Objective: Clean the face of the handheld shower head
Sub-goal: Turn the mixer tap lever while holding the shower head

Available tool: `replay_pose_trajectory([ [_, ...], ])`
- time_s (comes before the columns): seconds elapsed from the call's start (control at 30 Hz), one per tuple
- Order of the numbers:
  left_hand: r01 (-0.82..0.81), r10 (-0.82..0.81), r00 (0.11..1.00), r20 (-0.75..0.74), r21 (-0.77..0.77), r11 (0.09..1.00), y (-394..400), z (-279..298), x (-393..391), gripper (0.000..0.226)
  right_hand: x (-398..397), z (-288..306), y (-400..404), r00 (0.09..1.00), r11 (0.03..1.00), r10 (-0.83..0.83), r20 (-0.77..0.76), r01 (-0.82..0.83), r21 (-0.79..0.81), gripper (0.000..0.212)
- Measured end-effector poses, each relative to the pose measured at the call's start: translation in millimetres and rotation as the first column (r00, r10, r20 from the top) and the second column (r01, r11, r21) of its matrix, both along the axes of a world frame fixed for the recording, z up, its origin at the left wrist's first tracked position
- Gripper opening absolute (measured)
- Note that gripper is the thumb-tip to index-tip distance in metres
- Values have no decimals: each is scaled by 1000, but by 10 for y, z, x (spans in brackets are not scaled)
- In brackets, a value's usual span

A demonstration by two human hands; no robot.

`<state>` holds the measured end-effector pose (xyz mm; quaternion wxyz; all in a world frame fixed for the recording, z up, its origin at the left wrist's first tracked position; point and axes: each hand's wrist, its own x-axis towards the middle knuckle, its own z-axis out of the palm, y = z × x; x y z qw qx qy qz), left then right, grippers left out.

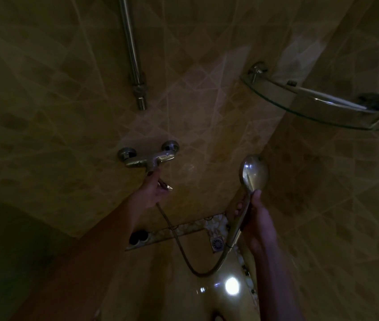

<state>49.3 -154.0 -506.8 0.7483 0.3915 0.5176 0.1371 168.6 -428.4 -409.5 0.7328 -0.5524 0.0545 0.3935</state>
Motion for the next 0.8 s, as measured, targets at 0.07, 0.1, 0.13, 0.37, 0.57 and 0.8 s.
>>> replay_pose_trajectory([
  [0.07, 11, -11, 1000, -10, -2, 1000, -3, 13, -1, 78, -2, 3, 0, 1000, 1000, 4, 2, -4, 5, 45],
  [0.1, 19, -19, 1000, -14, -3, 1000, -3, 17, -2, 77, -2, 3, 0, 1000, 1000, 3, -1, -3, 10, 46],
  [0.13, 30, -30, 999, -24, -2, 1000, -9, 23, 1, 77, 0, 2, 0, 1000, 1000, 2, -3, -2, 15, 46],
  [0.37, 48, -48, 998, -42, -1, 999, -17, 80, 11, 73, 10, 41, 15, 999, 999, -27, -18, 27, 27, 44],
  [0.57, 54, -55, 998, -41, -18, 998, -4, 38, 18, 74, 43, 77, -16, 999, 999, -41, 18, 40, 15, 42],
  [0.8, 27, -27, 1000, -10, -17, 999, -26, 77, 7, 69, 57, 52, -41, 999, 999, -40, 37, 41, -27, 46],
])
